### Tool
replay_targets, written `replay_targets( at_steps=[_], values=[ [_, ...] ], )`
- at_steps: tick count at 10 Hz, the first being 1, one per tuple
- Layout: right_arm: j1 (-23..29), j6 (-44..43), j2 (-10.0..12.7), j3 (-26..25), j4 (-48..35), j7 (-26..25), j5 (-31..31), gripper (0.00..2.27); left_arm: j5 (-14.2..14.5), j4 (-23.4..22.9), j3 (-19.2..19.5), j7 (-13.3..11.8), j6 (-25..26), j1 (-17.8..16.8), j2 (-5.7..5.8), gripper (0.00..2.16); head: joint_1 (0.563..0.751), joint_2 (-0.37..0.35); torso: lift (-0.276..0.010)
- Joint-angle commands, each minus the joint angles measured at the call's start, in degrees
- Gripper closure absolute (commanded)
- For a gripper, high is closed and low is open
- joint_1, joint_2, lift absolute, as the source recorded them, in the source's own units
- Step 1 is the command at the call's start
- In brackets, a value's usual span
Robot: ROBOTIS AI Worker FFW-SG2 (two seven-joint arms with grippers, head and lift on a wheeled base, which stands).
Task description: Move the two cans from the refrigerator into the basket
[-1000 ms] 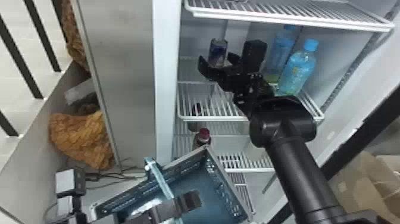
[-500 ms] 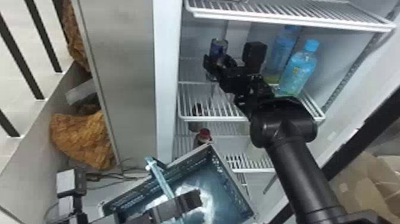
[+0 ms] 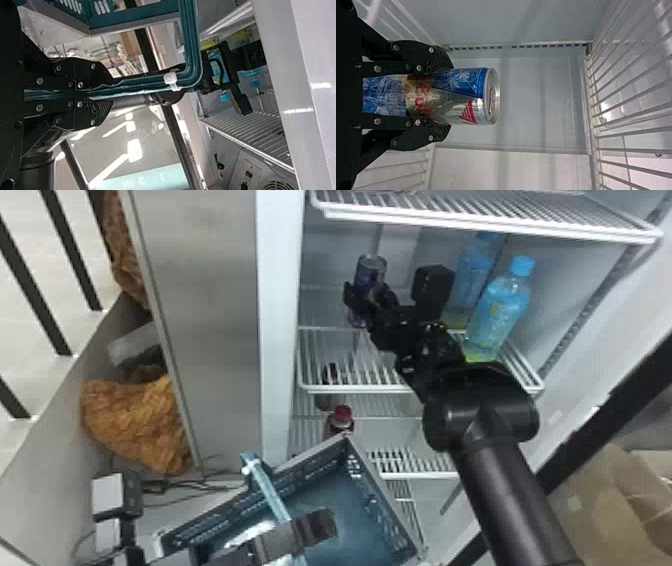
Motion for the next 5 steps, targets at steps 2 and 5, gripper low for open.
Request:
replay_targets(
  at_steps=[2, 5],
  values=[
    [5.3, 2.2, -1.0, -0.2, -9.0, 0.0, -2.0, 1.24, 0.1, 0.0, 0.0, 0.0, 0.0, 0.0, 0.01, 1.20, 0.695, -0.168, -0.035],
    [11.5, 5.7, -2.2, -0.6, -18.4, 0.0, -3.9, 1.24, 0.0, 0.0, -0.2, 0.0, 0.0, 0.0, 0.19, 1.20, 0.695, -0.170, -0.035]
  ],
)
